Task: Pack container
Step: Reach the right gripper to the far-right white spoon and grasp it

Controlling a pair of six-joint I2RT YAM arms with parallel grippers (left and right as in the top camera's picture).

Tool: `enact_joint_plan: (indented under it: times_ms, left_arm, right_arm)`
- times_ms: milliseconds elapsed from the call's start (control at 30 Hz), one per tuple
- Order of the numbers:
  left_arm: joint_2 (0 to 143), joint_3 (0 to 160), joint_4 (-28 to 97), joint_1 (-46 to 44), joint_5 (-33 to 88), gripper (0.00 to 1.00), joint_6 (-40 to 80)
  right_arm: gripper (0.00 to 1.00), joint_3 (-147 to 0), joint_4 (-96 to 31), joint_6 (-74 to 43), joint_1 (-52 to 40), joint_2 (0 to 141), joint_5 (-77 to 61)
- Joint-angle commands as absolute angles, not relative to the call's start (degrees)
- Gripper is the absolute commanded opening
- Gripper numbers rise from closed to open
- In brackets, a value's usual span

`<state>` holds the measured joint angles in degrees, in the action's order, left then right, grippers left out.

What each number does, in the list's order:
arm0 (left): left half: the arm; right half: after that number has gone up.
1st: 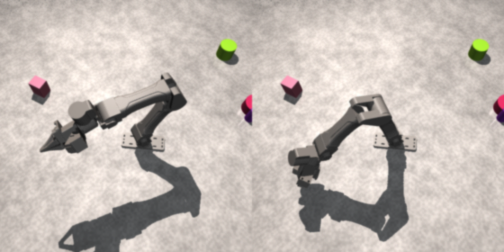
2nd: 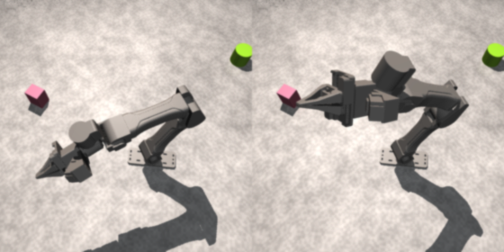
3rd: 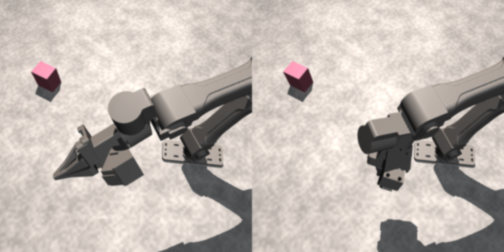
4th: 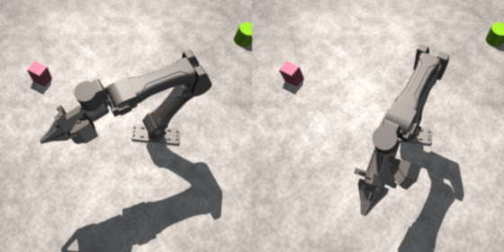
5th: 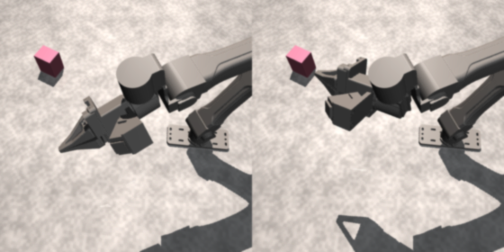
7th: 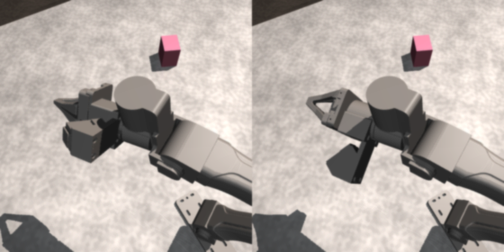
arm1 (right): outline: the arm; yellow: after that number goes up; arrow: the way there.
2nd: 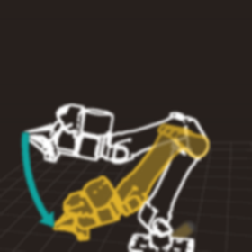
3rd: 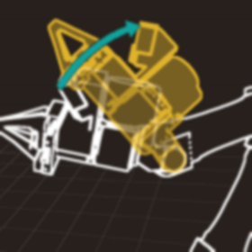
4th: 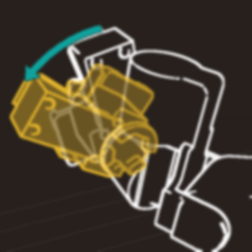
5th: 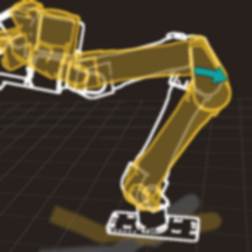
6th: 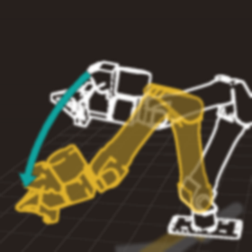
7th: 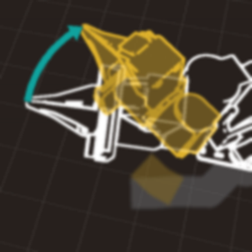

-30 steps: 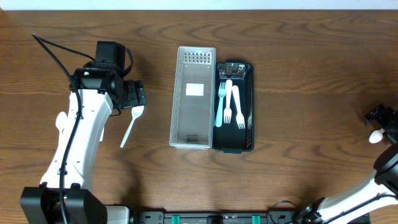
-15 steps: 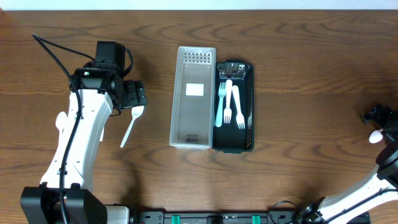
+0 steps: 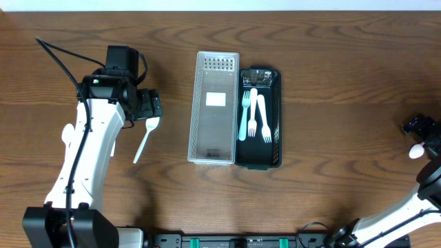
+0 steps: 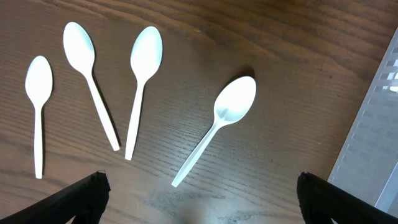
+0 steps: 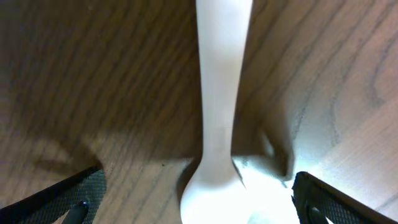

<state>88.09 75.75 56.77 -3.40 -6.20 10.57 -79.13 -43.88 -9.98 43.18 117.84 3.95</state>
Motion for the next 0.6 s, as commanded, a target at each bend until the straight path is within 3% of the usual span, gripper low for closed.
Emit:
enact_joint_plan:
  times_ms: [0, 467, 567]
  left_arm:
    - [87.35, 76.73, 56.9, -3.07, -6.66, 0.98, 11.25]
    - [87.35, 76.73, 56.9, -3.07, -6.66, 0.98, 11.25]
    - [87.35, 76.73, 56.9, -3.07, -6.66, 0.98, 11.22]
  right_arm:
    - [0.99, -75.37, -42.68, -9.32, 43.59, 119.17, 2.44]
    - [0.99, -72.07, -40.27, -9.37, 43.55, 119.17, 1.43]
    - [0.89, -72.07, -40.71, -9.39, 43.53, 119.17, 1.41]
